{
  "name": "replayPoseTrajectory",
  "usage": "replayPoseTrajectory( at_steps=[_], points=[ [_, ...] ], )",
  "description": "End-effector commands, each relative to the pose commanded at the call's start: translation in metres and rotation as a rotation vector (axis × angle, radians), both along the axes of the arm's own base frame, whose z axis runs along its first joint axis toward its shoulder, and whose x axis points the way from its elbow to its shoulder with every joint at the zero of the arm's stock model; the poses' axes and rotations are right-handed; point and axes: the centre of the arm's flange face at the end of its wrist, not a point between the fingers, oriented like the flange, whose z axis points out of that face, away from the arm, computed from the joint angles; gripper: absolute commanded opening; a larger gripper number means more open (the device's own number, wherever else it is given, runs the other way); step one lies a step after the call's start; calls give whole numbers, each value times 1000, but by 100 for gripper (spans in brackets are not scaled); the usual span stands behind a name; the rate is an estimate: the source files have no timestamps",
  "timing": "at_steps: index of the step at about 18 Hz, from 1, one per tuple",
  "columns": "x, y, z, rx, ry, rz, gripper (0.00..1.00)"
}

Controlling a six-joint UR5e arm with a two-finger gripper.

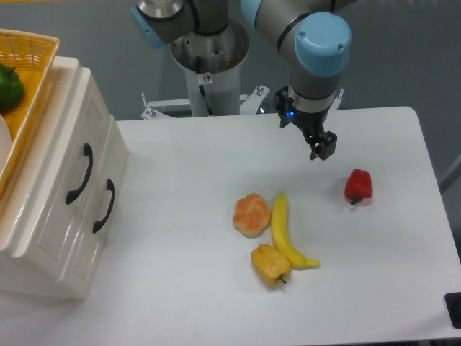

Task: Slide the top white drawer open
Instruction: 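Move the gripper from its start pose toward the white cabinet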

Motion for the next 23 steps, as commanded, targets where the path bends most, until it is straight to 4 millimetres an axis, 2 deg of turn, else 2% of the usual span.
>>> replayPoseTrajectory(
  at_steps=[8,11,13,20,23],
  points=[
    [3,2,-2,-4,-8,-6,100],
    [6,-2,-14,-17,-31,0,100],
    [11,-8,-30,-28,-54,5,100],
    [13,-9,-32,-27,-67,7,100],
    [16,-8,-30,-26,-61,59,100]
  ],
)
